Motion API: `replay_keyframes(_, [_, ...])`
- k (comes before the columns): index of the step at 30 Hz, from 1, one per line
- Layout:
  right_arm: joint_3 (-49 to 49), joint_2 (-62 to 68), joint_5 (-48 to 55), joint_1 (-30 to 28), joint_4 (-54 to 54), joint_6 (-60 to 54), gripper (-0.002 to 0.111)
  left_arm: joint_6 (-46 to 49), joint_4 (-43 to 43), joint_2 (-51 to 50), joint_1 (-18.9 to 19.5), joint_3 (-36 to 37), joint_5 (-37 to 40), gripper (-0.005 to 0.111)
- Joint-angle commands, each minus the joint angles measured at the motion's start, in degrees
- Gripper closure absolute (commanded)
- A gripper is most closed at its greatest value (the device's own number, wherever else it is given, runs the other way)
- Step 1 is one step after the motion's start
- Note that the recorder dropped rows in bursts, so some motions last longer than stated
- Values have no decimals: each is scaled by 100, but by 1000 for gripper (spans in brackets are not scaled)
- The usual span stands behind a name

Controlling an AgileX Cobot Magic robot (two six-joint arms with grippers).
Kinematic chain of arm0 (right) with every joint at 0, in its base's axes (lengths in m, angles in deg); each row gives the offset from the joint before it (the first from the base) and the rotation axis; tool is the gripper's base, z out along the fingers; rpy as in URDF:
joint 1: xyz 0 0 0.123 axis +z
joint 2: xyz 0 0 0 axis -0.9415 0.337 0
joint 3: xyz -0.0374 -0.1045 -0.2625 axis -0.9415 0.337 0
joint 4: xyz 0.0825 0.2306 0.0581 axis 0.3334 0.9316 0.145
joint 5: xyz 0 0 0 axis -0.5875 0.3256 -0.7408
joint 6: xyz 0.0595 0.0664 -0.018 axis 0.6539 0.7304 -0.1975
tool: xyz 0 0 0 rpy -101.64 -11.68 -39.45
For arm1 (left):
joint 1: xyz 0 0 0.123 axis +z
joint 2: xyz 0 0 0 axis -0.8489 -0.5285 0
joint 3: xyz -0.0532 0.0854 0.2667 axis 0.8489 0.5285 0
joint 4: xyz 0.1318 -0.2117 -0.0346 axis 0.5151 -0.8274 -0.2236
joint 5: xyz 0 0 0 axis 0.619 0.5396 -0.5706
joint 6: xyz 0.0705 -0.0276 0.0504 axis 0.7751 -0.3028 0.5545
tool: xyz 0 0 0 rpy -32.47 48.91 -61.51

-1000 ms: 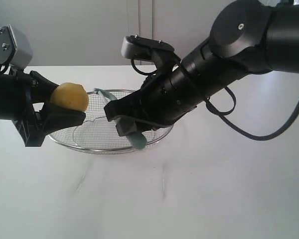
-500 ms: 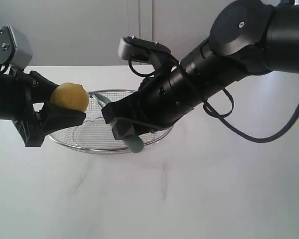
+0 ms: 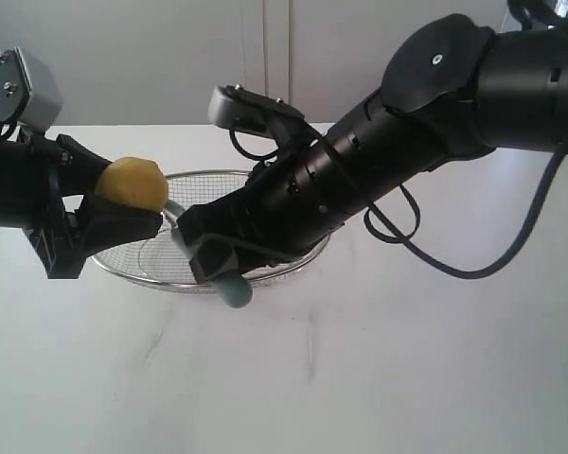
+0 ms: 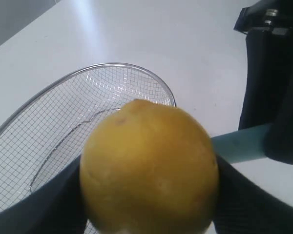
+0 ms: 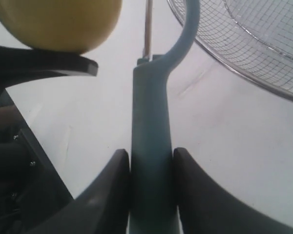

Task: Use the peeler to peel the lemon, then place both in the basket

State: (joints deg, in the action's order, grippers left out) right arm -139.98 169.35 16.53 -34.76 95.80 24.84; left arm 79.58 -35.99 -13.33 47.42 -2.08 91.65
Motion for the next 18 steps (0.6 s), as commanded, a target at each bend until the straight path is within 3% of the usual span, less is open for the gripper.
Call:
replay_keyframes(1, [-8,-13,60,1,109,-134,108,-33,-139,21,6,33,127,107])
replay_keyframes(18, [-8,-309,-187,-25,-229,128,108,-33,-139,21,6,33,127,107])
